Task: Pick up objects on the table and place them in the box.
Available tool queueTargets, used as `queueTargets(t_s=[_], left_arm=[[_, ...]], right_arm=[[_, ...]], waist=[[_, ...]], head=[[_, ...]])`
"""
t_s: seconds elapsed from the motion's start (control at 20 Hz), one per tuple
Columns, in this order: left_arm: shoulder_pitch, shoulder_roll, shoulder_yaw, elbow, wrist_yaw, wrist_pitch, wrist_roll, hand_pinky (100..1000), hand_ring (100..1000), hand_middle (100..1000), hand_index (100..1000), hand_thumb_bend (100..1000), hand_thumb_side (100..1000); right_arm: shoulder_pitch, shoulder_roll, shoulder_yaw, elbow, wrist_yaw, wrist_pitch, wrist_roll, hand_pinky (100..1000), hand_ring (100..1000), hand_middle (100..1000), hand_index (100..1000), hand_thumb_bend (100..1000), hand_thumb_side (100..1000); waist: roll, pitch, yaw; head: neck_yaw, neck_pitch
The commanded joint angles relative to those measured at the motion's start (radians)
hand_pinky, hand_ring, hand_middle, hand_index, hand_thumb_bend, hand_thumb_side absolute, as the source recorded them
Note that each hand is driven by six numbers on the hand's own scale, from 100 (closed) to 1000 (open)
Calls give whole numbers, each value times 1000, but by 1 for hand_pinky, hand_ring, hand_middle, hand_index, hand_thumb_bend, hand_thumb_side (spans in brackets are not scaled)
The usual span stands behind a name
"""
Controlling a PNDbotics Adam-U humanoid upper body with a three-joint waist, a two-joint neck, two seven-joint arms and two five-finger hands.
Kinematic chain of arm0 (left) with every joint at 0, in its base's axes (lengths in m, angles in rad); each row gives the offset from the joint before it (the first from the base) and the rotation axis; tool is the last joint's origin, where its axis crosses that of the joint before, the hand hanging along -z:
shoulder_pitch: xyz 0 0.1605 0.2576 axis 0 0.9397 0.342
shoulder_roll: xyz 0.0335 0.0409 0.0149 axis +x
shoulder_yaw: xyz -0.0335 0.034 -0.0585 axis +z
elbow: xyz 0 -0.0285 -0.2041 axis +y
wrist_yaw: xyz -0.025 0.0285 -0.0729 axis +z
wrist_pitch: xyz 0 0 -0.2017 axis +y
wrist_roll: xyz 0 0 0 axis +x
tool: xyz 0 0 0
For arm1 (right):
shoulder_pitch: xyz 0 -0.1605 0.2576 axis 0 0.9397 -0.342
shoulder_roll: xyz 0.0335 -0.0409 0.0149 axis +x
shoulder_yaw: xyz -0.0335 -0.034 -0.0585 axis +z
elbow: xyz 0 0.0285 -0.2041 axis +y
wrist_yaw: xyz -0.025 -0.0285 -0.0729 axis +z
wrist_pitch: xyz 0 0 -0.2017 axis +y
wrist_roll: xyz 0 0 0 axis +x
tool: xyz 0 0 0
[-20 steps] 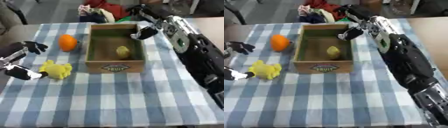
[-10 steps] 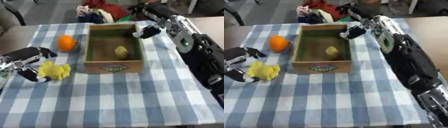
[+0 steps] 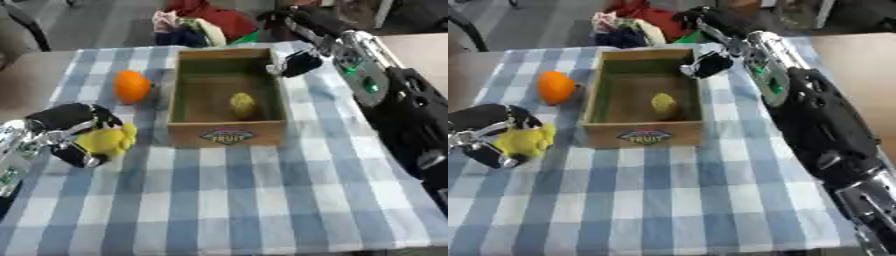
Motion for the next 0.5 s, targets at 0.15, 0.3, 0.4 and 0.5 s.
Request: queueTargets(t_s=[0.15, 0.3, 0.4, 0.5], left_arm=[[-21, 14, 19, 4, 0, 27, 104, 680, 479, 445, 672, 140, 100], [-19, 19, 40, -3, 23, 48, 135, 667, 438, 392, 629, 110, 107], [-22, 29, 61, -18, 50, 66, 144, 665, 434, 389, 628, 100, 160], [-31, 42, 84, -38, 74, 86, 152, 666, 434, 387, 629, 100, 114]], right_arm=[[-15, -20, -6, -17, -12, -5, 5, 814, 793, 747, 943, 342, 381], [-12, -22, -4, -17, -15, -7, 12, 814, 792, 744, 941, 339, 380], [-10, -23, -2, -16, -17, -8, 19, 812, 790, 742, 939, 338, 371], [-8, -24, 0, -15, -19, -13, 29, 811, 789, 742, 935, 325, 370]], waist=[[-1, -16, -2], [0, -17, -1], [1, -18, -2], [1, -19, -4]], head=[[2, -2], [0, -1], [-1, 0], [-1, 1]])
